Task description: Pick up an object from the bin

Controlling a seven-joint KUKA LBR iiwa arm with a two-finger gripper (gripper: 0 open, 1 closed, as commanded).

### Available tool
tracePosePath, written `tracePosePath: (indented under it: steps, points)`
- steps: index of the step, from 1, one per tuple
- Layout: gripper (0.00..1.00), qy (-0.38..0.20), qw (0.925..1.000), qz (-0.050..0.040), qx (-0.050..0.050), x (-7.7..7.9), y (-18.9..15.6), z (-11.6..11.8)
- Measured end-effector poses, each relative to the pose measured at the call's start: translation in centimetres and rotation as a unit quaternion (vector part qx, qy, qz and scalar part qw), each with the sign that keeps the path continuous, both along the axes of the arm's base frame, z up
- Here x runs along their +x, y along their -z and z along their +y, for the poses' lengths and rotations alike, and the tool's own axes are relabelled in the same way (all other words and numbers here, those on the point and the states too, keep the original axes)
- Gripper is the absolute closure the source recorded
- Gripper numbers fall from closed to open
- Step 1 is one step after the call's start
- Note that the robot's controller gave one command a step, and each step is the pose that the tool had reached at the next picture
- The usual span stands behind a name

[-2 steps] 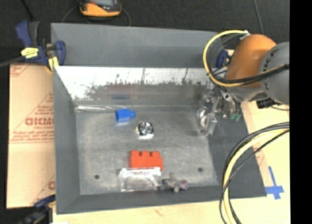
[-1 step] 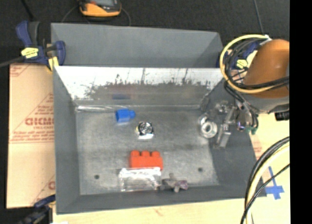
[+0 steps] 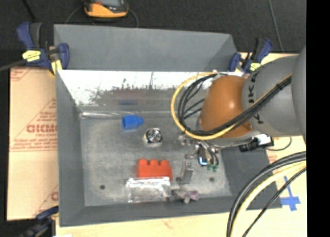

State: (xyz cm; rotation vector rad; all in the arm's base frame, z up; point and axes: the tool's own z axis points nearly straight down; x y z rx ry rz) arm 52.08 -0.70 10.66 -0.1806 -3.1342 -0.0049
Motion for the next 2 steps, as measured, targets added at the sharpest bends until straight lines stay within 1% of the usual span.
tracePosePath:
  steps: [1,2]
  points:
    - [0.00,-0.084,0.9965,-0.0049,-0.001,-1.0,-6.9,4.1]
    - [0.00,-0.130,0.9915,0.0000,-0.002,-4.1,-3.2,4.4]
